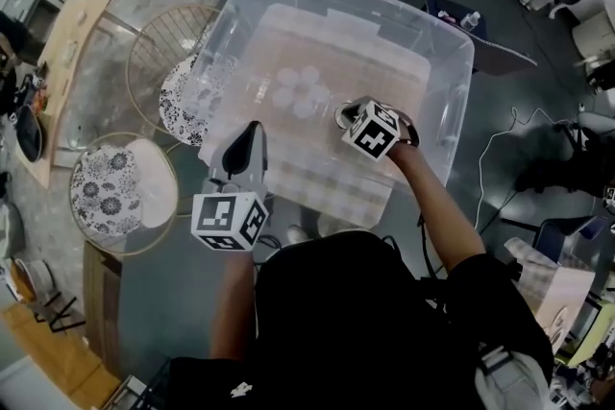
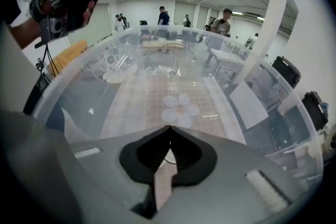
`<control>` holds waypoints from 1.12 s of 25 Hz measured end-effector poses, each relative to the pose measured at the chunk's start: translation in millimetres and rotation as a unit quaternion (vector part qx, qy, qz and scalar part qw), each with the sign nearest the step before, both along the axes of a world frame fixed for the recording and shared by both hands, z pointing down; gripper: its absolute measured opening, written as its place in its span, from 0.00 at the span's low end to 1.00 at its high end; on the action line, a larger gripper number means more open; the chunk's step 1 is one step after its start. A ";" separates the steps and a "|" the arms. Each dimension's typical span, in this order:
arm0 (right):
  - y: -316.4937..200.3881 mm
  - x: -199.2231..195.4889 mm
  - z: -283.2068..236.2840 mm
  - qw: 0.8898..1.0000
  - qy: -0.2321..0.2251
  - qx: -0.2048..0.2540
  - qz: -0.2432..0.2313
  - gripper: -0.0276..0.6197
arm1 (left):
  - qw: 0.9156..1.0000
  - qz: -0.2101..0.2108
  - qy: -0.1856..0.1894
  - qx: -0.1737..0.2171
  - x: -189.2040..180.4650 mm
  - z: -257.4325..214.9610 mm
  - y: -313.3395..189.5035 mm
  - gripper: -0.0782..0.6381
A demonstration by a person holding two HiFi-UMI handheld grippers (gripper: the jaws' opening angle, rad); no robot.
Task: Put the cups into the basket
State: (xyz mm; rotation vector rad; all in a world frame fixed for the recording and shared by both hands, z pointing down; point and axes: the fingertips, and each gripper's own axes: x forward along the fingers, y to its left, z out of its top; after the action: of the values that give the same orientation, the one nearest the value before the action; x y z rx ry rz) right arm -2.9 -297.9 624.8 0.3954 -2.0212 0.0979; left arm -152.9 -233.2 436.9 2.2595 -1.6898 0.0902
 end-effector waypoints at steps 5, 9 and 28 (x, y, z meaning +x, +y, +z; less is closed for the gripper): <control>1.5 -10.1 -53.6 0.996 -0.068 0.039 0.036 0.05 | 1.000 0.009 0.002 0.007 4.3 -5.4 9.7 0.12; 5.1 -17.7 -89.5 0.988 -0.123 0.072 0.058 0.05 | 1.000 0.015 0.002 0.016 6.4 -13.3 16.2 0.12; 79.7 -51.5 -188.7 0.942 -0.294 0.128 0.097 0.05 | 0.999 0.025 0.003 0.036 8.1 -27.7 81.6 0.12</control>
State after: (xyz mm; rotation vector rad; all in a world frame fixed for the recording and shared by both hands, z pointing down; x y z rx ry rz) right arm -54.4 -218.1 436.1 0.8062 -2.5897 0.0807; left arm -144.8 -151.6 409.2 2.3530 -1.6590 0.0349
